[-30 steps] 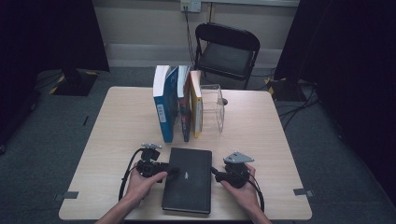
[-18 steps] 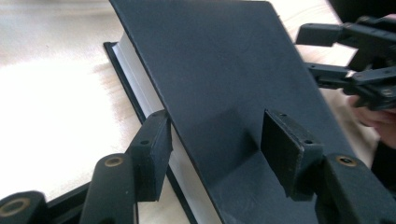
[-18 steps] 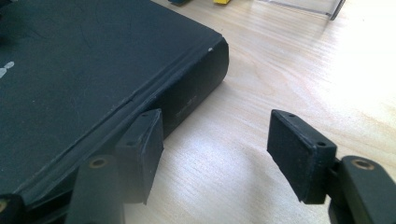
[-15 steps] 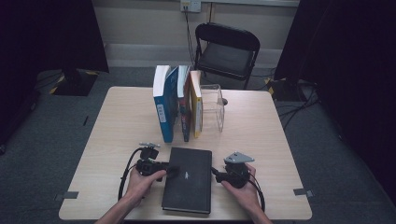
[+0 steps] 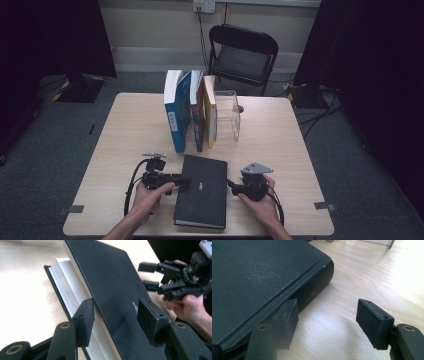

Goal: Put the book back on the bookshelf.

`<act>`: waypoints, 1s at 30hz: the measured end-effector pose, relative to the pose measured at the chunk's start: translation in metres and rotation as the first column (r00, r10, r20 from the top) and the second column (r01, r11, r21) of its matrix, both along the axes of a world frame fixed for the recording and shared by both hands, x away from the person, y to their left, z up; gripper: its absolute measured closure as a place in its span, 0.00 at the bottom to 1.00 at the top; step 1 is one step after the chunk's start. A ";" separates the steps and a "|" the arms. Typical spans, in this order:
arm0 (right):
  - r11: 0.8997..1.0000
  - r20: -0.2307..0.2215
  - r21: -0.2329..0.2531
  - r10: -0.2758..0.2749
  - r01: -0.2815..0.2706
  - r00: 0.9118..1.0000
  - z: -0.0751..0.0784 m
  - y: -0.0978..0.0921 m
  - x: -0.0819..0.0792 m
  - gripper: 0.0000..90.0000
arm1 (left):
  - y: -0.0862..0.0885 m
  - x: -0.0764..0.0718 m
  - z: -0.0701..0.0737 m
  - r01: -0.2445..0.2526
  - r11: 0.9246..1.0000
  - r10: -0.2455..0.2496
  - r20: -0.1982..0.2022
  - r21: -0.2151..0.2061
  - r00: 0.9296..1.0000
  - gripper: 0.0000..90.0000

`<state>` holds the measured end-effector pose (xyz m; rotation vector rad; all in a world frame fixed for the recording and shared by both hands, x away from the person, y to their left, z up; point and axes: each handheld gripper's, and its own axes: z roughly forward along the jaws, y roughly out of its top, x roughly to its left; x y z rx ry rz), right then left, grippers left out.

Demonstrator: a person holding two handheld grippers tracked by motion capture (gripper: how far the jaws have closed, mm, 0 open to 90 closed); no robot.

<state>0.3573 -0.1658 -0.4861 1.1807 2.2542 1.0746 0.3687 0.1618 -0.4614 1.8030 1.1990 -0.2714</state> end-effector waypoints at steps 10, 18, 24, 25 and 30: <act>1.000 -0.001 0.001 0.001 -0.001 1.000 0.000 0.000 0.000 0.38 | 0.003 -0.006 -0.003 -0.006 1.000 0.005 -0.024 -0.024 1.000 0.57; 1.000 -0.006 0.002 -0.008 0.008 1.000 0.000 -0.001 0.000 0.38 | 0.002 -0.005 0.003 -0.005 0.998 0.004 -0.017 -0.055 1.000 0.56; 1.000 -0.010 0.004 -0.020 0.020 1.000 0.001 -0.003 0.001 0.40 | -0.001 -0.004 0.004 -0.001 0.999 0.001 -0.015 -0.054 1.000 0.52; 1.000 -0.008 0.003 -0.018 0.018 1.000 0.000 -0.002 0.000 0.40 | -0.001 -0.004 0.004 -0.003 0.998 0.002 -0.013 -0.057 1.000 0.52; 1.000 -0.007 0.003 -0.018 0.018 1.000 0.000 -0.002 0.000 0.40 | 0.001 -0.008 0.006 0.011 0.997 -0.013 -0.019 -0.072 1.000 0.53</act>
